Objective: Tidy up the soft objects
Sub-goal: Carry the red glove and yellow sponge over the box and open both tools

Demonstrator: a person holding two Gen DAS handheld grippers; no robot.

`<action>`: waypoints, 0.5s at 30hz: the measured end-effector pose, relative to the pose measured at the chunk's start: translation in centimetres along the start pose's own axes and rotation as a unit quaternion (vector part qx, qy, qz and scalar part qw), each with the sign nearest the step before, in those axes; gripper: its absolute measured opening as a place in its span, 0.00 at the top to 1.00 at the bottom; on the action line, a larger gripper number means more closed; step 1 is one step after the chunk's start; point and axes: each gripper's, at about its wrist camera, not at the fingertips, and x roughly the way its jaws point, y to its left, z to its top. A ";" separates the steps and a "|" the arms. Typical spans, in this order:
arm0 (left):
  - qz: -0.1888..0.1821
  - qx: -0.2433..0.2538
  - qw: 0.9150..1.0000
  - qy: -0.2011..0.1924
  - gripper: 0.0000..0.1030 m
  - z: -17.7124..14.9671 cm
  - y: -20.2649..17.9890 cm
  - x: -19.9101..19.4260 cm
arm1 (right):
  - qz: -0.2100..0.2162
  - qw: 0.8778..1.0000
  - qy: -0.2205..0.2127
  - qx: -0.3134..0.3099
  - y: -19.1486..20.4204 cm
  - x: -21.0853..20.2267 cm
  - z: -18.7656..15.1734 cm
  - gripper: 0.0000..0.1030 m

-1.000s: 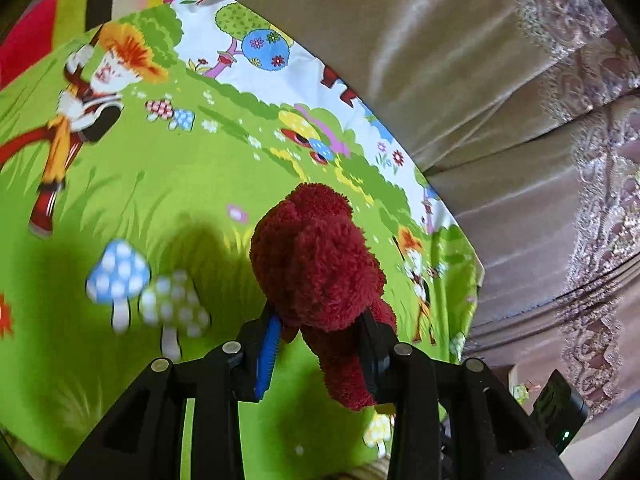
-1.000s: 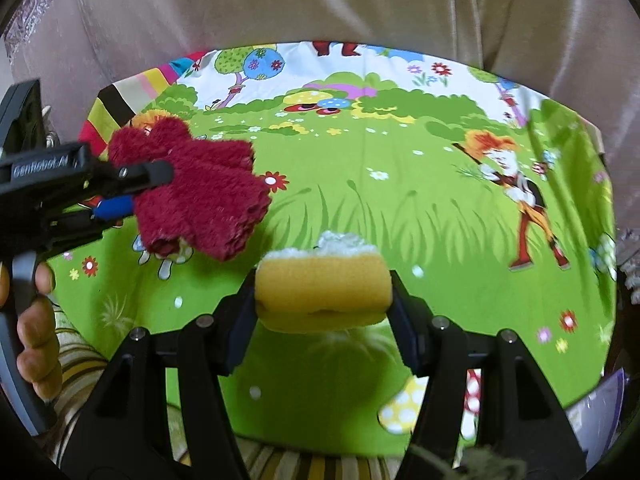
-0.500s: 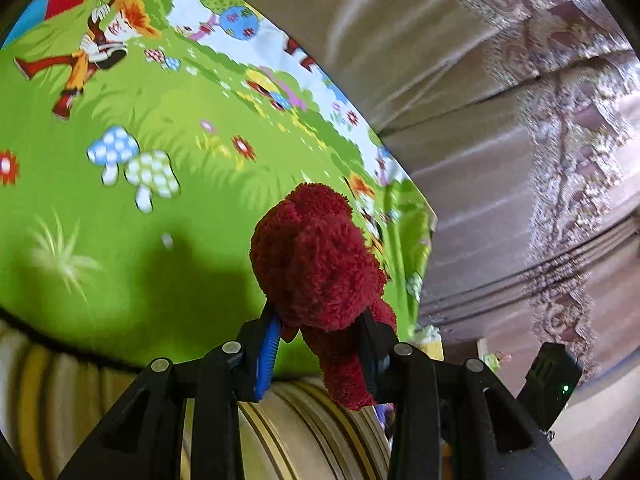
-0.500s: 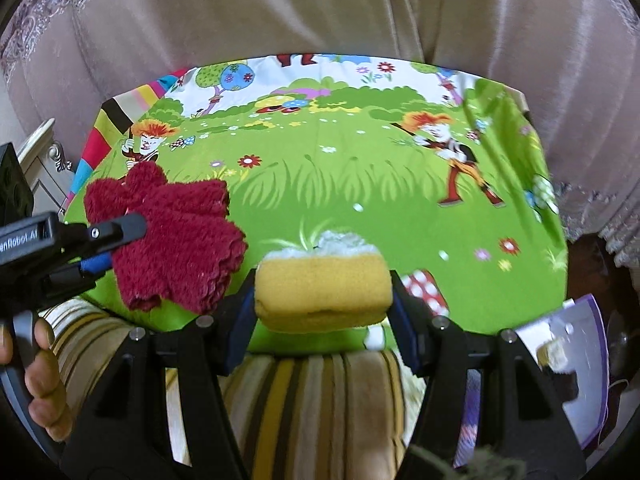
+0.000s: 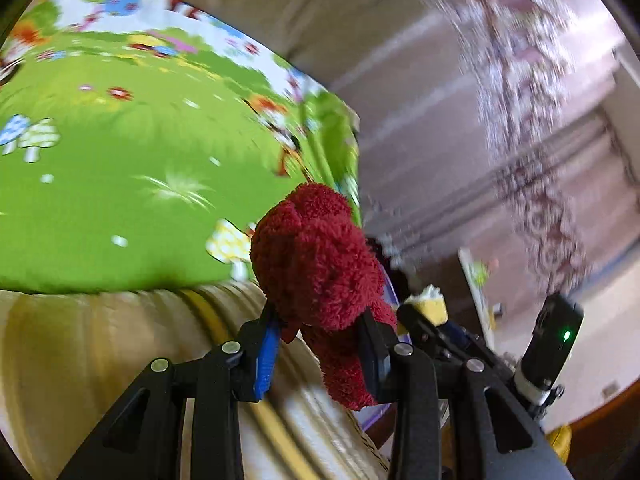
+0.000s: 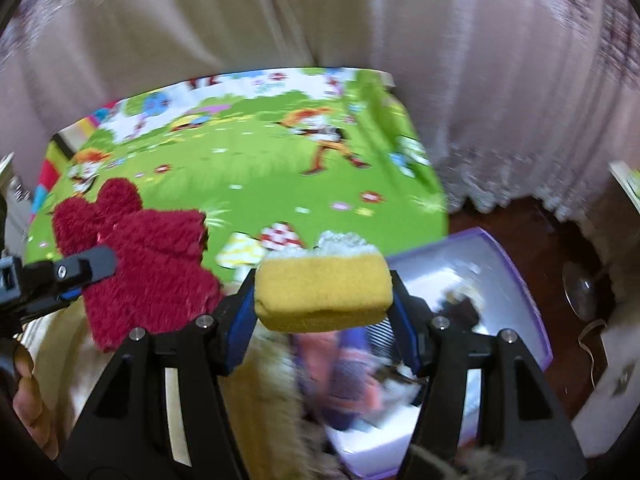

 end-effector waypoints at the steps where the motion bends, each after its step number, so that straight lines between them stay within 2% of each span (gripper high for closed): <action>1: 0.001 0.012 1.000 0.011 0.64 -0.3 -1.0 1.0 | -0.010 1.000 0.002 0.009 -1.0 -0.1 -0.4 0.38; 7: 0.020 0.094 0.994 0.048 0.64 -1.8 -6.3 5.2 | -0.058 0.997 0.010 0.048 -6.1 -0.4 -2.0 0.37; 10: 0.029 0.136 0.988 0.064 0.63 -2.7 -8.7 7.2 | -0.077 0.995 0.010 0.064 -8.1 -0.8 -2.6 0.36; 13: 0.038 0.167 0.982 0.076 0.55 -3.3 -10.4 8.8 | -0.088 0.993 0.010 0.082 -9.9 -1.2 -3.0 0.34; 15: 0.047 0.188 0.978 0.080 0.46 -3.6 -11.4 9.5 | -0.096 0.991 0.010 0.094 -10.9 -1.4 -3.2 0.32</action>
